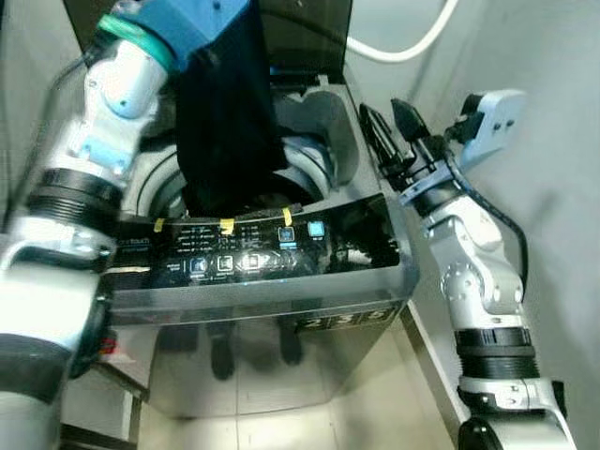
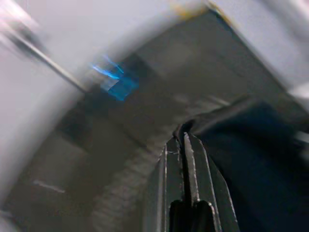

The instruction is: Clothes washing

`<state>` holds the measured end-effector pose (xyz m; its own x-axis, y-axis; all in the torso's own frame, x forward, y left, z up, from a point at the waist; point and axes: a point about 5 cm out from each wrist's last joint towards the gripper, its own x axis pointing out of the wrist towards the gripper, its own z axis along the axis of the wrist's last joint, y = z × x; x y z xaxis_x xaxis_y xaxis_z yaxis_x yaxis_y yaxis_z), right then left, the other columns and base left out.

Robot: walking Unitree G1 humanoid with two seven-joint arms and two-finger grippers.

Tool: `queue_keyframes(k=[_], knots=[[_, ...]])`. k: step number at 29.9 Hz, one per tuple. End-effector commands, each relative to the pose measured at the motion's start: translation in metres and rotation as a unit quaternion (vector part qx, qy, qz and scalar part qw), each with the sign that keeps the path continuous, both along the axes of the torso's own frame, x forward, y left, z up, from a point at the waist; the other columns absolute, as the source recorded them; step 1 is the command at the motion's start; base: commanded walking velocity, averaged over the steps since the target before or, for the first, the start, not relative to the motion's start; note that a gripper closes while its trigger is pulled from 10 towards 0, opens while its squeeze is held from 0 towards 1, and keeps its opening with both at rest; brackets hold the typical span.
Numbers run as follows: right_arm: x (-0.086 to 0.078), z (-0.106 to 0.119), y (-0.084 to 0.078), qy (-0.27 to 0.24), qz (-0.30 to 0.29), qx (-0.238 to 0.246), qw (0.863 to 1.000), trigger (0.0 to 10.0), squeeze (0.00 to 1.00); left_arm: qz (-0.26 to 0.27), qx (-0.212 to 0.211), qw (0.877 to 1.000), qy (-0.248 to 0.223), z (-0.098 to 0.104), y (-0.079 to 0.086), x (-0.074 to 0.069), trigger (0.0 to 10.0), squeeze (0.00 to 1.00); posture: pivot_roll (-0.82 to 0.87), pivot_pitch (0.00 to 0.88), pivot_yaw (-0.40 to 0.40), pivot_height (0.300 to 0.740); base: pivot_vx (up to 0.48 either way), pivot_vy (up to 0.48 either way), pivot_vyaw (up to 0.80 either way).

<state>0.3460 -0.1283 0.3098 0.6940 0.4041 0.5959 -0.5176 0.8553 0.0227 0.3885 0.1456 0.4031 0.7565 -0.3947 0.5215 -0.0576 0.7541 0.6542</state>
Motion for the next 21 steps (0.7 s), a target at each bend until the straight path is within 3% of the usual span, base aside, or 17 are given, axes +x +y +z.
queue_keyframes(k=[1,2,3,4,5,11,21], knots=[[-0.002,-0.004,-0.005,0.006,-0.006,0.005,1.0,10.0,0.0,-0.036,-0.014,0.998,0.043,-0.018,0.0,0.004,10.0,0.0,0.04,0.171,0.037,0.74,0.0,0.0,0.0],[-0.002,-0.004,-0.005,0.006,-0.006,0.005,1.0,10.0,0.0,-0.046,-0.023,0.997,0.058,-0.024,0.001,0.005,10.0,0.0,0.05,0.171,0.034,0.74,0.0,0.0,0.0],[-0.002,-0.004,-0.006,0.006,-0.006,0.004,1.0,10.0,0.0,-0.048,-0.039,0.995,0.073,-0.029,0.003,0.007,10.0,0.81,0.05,0.171,0.032,0.74,0.0,0.0,0.0],[-0.002,-0.004,-0.006,0.006,-0.006,0.004,1.0,10.0,0.0,-0.048,-0.039,0.995,0.073,-0.029,0.003,0.007,10.0,0.81,0.05,0.171,0.032,0.74,0.0,0.0,0.0],[-0.002,-0.004,-0.006,0.007,-0.006,0.003,1.0,10.0,0.0,-0.053,-0.049,0.994,0.087,-0.034,0.005,0.009,10.0,1.0,0.05,0.17,0.031,0.74,0.0,0.0,0.0],[-0.001,-0.002,-0.005,0.006,-0.003,0.001,1.0,10.0,0.0,-0.072,-0.063,0.991,0.099,-0.044,0.007,0.009,10.0,1.0,0.05,0.17,0.027,0.74,0.0,0.0,0.0],[-0.002,-0.002,-0.006,0.006,-0.002,0.0,1.0,10.0,0.0,-0.129,-0.078,0.984,0.095,-0.041,0.0,0.002,10.0,1.0,0.02,0.177,0.011,0.74,0.0,0.0,0.0]])
